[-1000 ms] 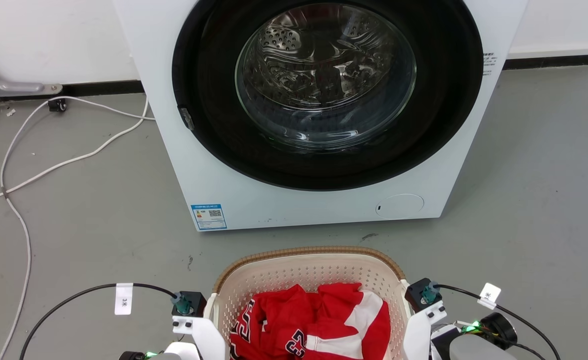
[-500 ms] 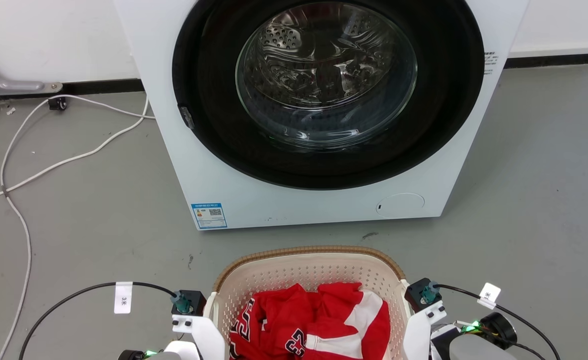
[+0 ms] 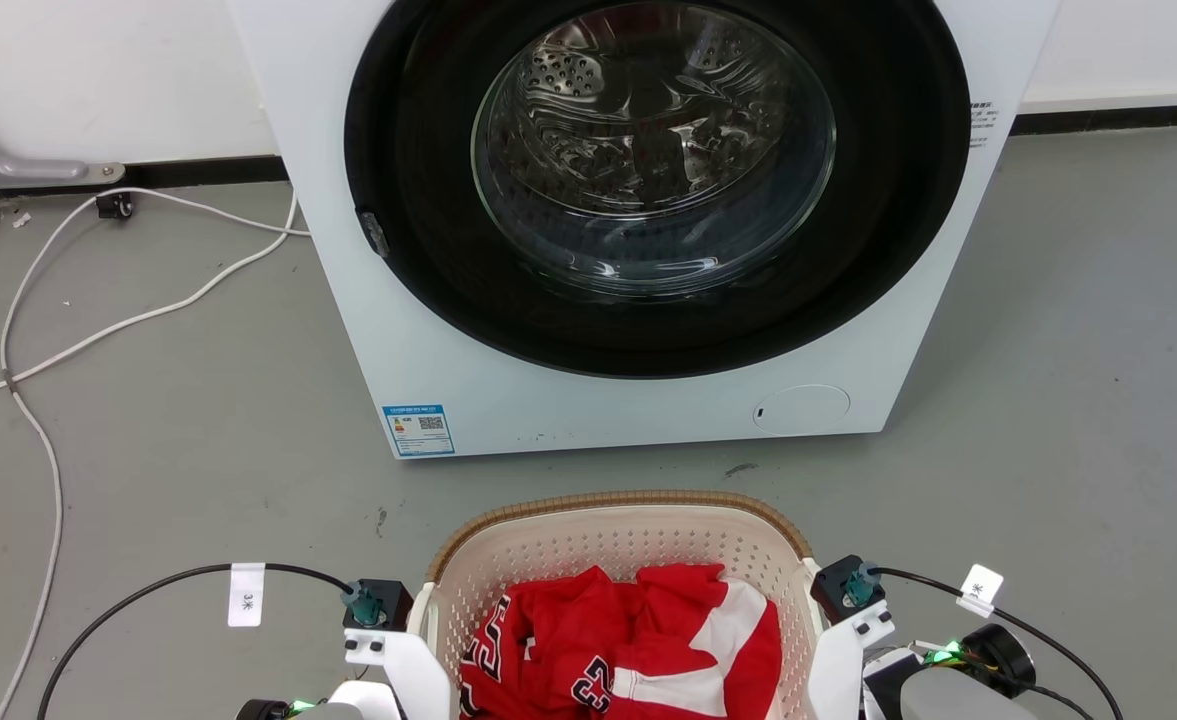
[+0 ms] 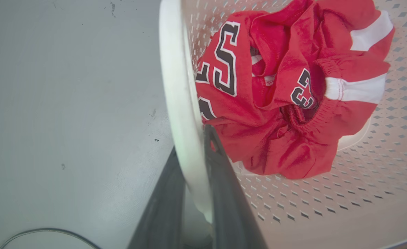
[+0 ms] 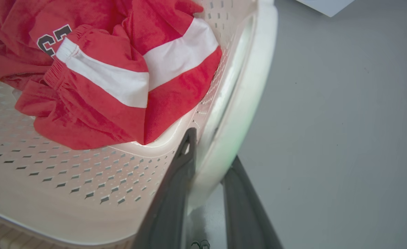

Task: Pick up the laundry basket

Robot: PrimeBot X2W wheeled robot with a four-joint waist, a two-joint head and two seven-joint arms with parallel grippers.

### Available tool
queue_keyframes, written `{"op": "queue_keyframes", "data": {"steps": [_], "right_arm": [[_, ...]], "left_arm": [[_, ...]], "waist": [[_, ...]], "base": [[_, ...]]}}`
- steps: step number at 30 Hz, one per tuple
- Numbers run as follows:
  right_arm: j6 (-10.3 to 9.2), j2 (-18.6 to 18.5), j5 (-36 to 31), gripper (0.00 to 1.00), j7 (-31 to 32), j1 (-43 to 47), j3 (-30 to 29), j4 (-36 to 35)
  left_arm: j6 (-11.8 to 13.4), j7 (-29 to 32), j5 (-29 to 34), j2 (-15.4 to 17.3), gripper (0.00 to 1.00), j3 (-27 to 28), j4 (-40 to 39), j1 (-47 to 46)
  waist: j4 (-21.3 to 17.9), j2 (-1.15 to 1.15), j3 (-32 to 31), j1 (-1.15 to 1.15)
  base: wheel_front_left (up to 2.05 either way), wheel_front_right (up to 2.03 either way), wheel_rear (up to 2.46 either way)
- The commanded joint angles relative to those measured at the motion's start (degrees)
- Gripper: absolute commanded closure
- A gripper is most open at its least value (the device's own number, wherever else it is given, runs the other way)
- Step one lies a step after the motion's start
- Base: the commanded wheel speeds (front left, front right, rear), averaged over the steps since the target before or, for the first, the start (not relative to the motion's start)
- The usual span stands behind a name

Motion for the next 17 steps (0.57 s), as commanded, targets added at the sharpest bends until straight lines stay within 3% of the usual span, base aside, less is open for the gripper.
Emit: {"op": "queue_keyframes", "data": {"steps": [1,17], "right_arm": [[0.16,-0.04,0.16,1.00,-0.03,-0.79,0.45,-0.10],[0.16,-0.22,0.75,1.00,0.17,-0.92,1.08,-0.10]], "left_arm": [[-0.21,-0.67,-0.22,0.12,1.00,-0.33,-0.26,-1.12],[-0.22,-0.93,-1.71,0.13,1.00,-1.68,-0.14,-1.38]], "waist": [[0.03,0.00,0.03,0.00],[0.13,0.00,0.20,0.00]], "base": [[0.00,0.00,0.00],[0.00,0.00,0.00]]}}
